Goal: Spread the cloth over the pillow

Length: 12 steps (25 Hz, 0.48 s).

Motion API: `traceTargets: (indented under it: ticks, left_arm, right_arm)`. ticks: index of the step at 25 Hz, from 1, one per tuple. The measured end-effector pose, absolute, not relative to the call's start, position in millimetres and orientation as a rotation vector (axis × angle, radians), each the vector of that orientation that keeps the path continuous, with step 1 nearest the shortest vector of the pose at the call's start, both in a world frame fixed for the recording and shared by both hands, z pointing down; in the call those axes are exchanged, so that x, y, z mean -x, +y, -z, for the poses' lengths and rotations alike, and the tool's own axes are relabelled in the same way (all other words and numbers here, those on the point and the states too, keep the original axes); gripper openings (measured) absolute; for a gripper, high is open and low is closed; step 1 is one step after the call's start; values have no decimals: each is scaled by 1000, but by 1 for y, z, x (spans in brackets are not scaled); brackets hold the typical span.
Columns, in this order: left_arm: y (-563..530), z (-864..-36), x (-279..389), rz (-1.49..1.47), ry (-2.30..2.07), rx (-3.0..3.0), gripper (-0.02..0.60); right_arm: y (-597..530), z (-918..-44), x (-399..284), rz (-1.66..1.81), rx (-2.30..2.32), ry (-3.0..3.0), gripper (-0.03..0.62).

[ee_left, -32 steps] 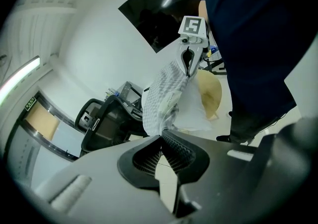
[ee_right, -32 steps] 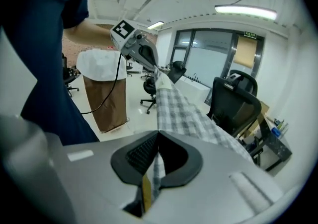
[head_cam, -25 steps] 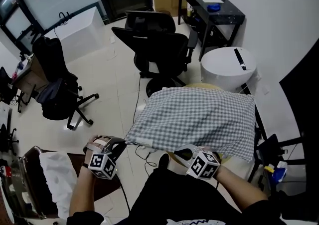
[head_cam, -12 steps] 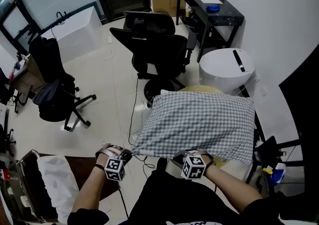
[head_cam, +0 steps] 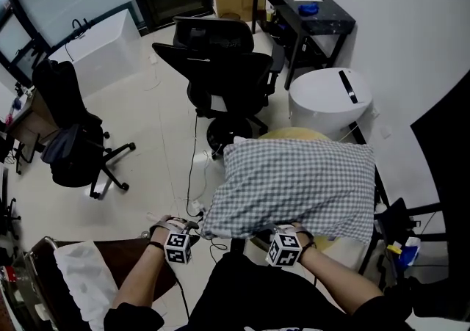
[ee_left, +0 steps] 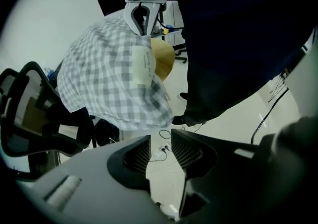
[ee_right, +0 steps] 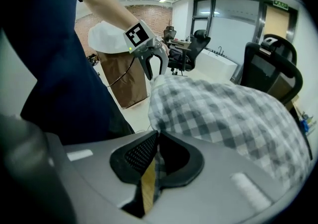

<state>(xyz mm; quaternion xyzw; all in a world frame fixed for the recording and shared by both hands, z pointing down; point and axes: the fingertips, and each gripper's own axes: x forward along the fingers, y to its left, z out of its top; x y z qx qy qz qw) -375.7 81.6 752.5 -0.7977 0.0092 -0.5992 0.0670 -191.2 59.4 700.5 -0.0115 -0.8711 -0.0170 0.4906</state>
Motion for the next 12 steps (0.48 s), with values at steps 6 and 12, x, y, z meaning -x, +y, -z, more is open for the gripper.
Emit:
traceTargets:
  ticks: [6,12]
  left_arm:
    - [0,-711,405,1753,267,2448,121]
    - [-141,-656,398,1558,494,2491,120]
  right_arm:
    - [58,-642,200,-124,-32,-2268,101]
    - [22,-591,203,-138,-213,-2367,101]
